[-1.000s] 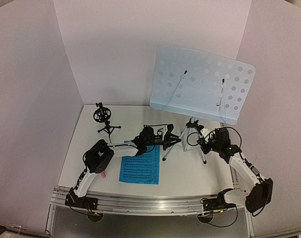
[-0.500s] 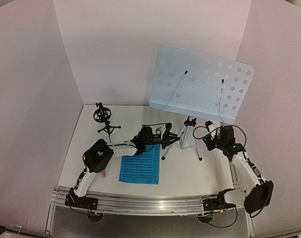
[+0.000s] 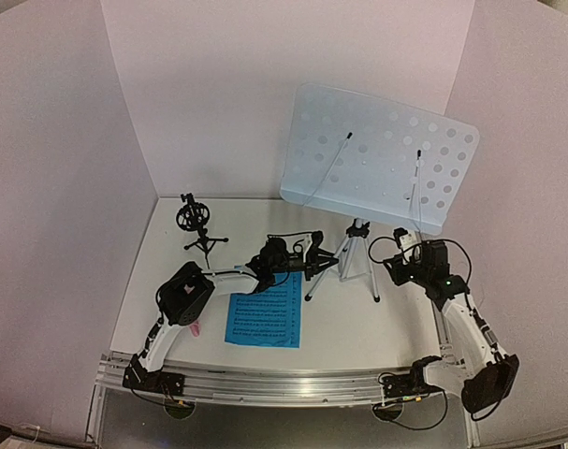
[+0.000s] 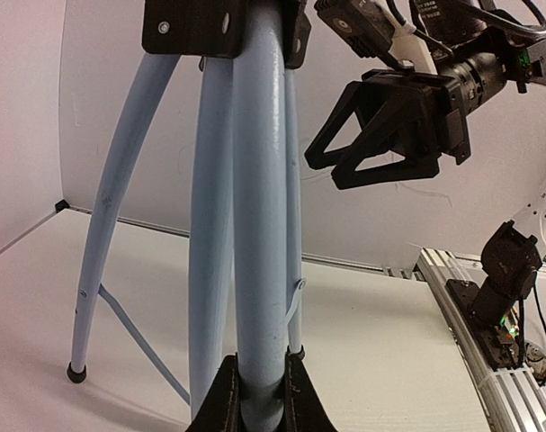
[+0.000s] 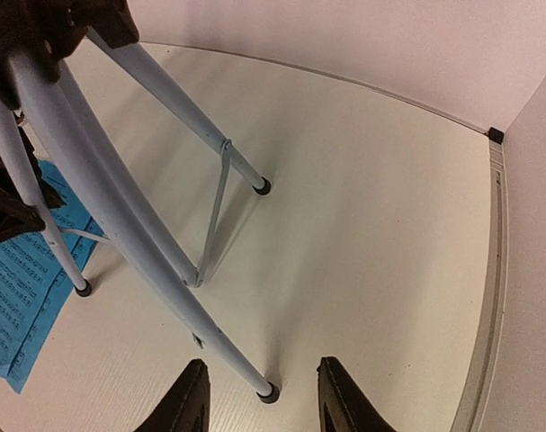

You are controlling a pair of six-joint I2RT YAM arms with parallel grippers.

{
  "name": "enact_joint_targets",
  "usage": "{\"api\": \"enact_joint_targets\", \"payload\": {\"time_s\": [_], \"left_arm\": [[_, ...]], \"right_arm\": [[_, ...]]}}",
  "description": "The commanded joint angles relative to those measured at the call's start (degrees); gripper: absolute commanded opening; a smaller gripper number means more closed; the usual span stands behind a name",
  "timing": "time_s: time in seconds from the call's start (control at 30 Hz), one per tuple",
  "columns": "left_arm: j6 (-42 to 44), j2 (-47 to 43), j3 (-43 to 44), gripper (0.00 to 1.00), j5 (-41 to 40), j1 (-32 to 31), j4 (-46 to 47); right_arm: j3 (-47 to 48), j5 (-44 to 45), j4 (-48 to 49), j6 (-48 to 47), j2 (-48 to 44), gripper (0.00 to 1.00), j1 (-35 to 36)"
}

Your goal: Set up the instrument practice props

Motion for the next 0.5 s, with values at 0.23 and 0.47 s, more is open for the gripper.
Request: {"api": "enact_joint_targets", "payload": {"time_s": [0.23, 0.47], "left_arm": [[3.4, 1.3, -0.1, 0.0, -1.34, 2.01, -0.09], [3.31, 0.92, 1.01, 0.07, 0.23, 2.06, -0.19]], "right_arm": [[-0.28, -1.36, -1.4, 2.82, -0.53, 0.44, 0.06], [-0.01, -0.76, -1.4, 3.74, 0.28, 0.44, 0.11]]}}
